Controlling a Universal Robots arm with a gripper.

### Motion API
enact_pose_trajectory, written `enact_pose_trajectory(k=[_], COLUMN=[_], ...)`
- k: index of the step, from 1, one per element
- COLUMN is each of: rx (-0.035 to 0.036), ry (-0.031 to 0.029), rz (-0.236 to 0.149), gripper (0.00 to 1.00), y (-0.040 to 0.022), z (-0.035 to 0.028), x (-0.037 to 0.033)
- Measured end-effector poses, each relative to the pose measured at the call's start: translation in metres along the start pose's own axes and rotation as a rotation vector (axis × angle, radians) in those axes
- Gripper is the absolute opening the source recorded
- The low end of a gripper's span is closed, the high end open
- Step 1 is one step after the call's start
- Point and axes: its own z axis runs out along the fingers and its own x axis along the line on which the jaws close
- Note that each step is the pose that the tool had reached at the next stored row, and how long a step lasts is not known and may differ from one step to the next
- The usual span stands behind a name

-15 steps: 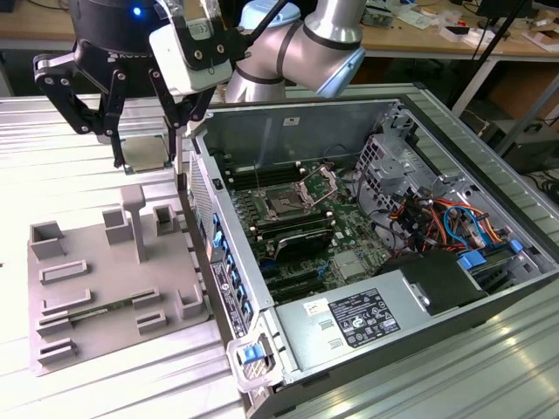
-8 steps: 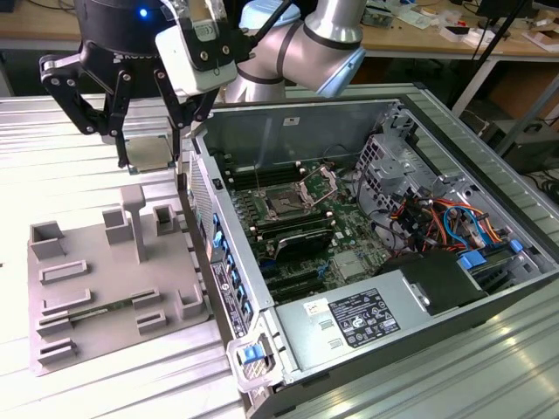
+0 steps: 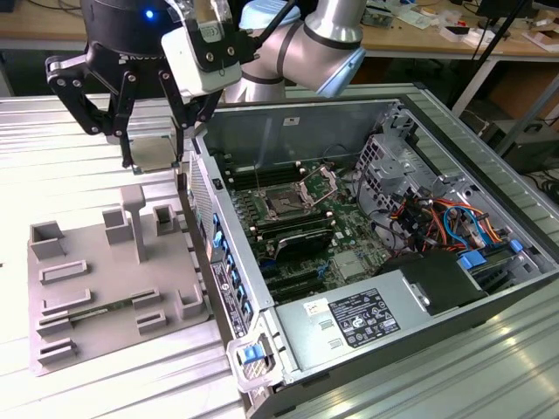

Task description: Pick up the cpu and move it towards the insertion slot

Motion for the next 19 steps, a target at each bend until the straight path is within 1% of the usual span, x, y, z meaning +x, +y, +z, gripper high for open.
enact_pose_trajectory(k=[19], rx=[0.0], ry=[0.0], rz=[0.0], gripper=[0.53], y=[-0.0005], z=[0.0019], x=[-0.0069])
